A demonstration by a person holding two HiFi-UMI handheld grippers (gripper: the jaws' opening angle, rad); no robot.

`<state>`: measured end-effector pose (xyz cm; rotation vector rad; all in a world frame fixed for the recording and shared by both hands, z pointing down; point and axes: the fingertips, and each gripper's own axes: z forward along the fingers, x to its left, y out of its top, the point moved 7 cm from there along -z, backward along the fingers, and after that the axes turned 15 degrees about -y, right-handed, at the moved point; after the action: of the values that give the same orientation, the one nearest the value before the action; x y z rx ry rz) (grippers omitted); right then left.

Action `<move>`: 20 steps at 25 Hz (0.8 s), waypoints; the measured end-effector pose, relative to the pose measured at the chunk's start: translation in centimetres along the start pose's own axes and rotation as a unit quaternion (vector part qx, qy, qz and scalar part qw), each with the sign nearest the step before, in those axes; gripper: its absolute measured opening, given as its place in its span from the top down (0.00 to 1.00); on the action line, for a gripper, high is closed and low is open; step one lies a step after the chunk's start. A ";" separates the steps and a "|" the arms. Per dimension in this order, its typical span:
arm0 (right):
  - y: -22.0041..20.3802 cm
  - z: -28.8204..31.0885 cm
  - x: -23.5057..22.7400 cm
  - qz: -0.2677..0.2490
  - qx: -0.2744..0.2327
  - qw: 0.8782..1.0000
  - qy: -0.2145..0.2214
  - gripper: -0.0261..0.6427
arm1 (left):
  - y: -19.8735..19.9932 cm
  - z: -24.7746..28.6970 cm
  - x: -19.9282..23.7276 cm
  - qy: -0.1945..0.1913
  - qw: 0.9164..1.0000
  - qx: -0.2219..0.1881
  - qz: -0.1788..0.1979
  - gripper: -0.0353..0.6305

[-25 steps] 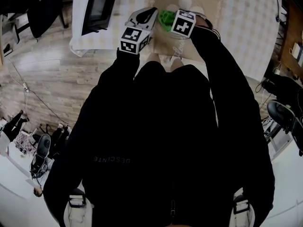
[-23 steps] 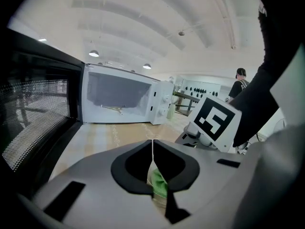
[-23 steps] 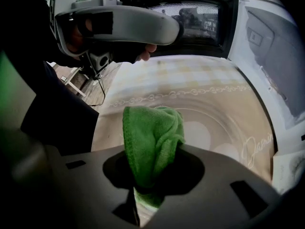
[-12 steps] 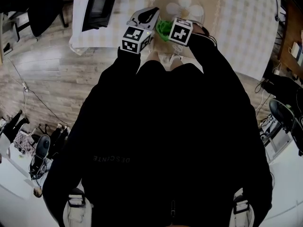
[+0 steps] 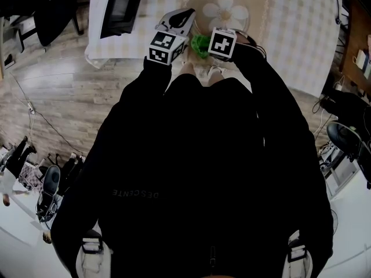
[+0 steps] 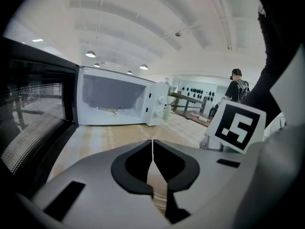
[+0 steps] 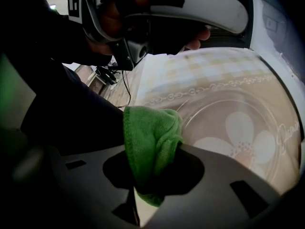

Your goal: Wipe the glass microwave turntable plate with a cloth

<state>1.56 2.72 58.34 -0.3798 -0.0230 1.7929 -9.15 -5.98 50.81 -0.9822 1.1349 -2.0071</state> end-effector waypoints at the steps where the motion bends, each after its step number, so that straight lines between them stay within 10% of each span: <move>1: -0.1 -0.4 -0.3 0.003 -0.005 1.000 -0.003 0.80 | 0.1 0.0 0.0 -0.001 1.000 0.000 0.001 0.91; 20: -2.1 -12.4 -15.9 0.064 -0.053 0.966 -0.245 0.79 | 5.6 3.7 0.9 -0.022 0.999 -0.029 0.033 0.91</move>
<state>10.06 -14.08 50.97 -0.0037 -0.4527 1.9806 -5.67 -10.64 47.43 -1.0006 1.1930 -1.9007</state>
